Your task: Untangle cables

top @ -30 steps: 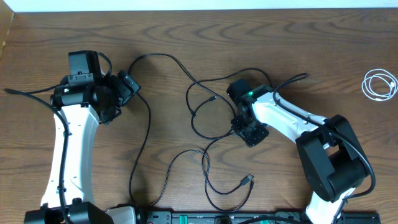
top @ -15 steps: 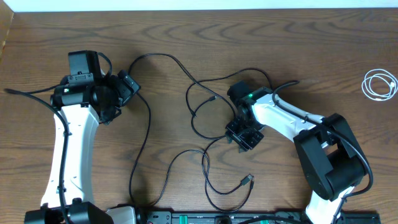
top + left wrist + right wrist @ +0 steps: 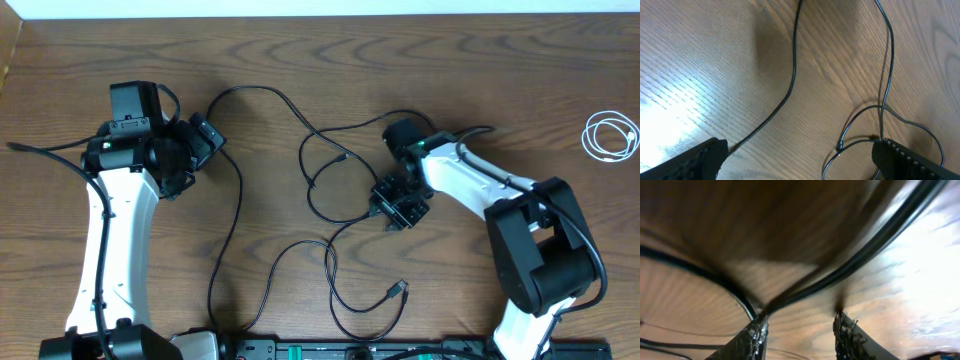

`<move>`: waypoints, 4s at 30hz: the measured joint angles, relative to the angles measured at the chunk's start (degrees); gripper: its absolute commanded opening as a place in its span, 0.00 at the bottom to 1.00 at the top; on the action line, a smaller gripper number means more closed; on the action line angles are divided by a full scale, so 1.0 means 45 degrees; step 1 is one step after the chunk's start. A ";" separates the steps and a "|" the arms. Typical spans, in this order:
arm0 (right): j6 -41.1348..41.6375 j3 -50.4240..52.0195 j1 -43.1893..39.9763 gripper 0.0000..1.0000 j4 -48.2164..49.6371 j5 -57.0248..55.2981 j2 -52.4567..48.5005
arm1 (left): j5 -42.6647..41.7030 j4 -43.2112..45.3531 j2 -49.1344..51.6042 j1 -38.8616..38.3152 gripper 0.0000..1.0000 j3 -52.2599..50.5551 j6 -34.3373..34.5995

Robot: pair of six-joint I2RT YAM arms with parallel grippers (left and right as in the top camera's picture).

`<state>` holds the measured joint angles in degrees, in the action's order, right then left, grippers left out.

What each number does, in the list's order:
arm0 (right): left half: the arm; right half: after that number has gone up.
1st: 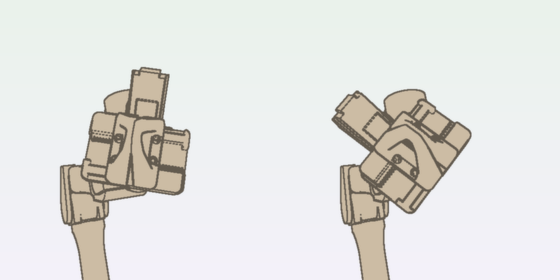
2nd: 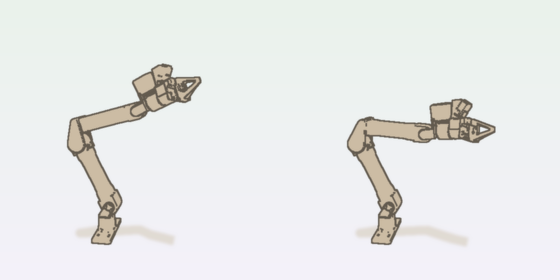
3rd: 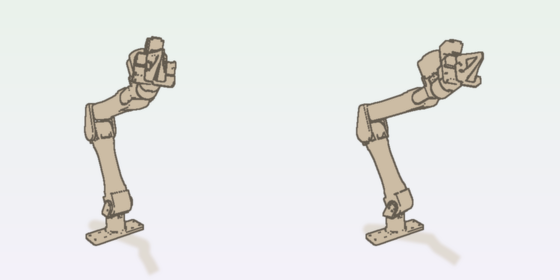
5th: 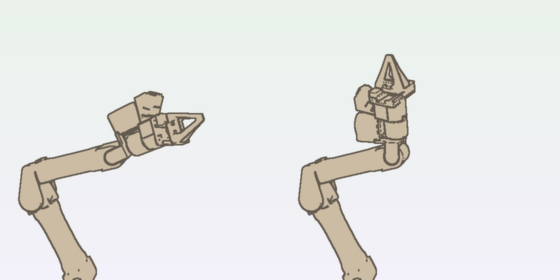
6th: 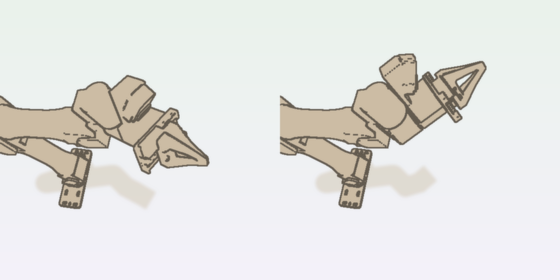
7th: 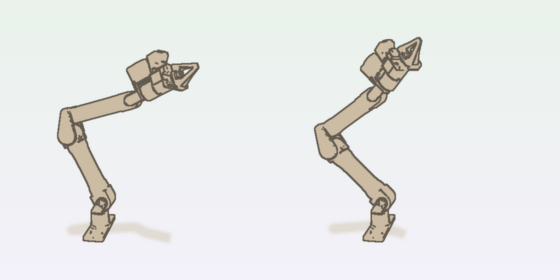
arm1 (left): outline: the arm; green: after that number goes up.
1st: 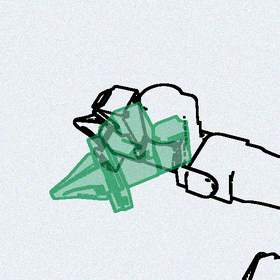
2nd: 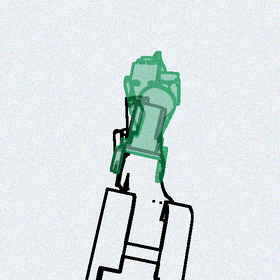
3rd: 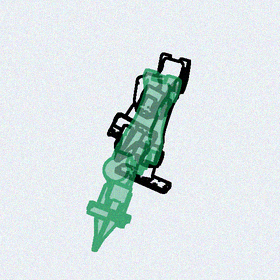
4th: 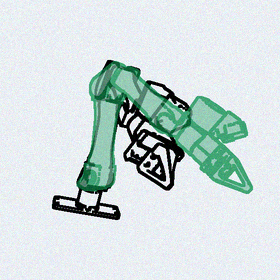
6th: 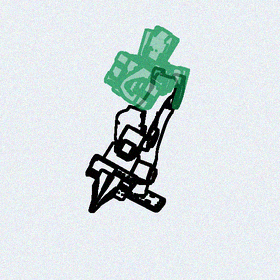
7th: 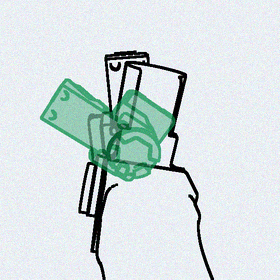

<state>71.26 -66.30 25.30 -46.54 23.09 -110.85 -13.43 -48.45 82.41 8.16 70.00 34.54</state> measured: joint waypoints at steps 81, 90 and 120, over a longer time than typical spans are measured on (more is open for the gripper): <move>-0.8888 -0.1433 -0.0879 0.01 0.2569 -0.7116 0.8131 | 0.0000 0.0000 0.0000 0.0000 0.98 0.0000 0.0000; -0.9826 -0.1613 -0.0879 0.01 0.6421 -0.7261 1.0389 | 0.0000 0.0000 0.0000 -0.0005 0.98 0.0000 0.0005; -2.0633 -0.1574 -0.0942 0.01 0.9826 -1.1200 0.6620 | 0.0005 -0.0005 0.0000 0.0000 0.98 0.0000 0.0000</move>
<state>-21.58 -73.38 21.06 -2.33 -27.31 -81.06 -13.41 -48.47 82.41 8.16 70.00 34.54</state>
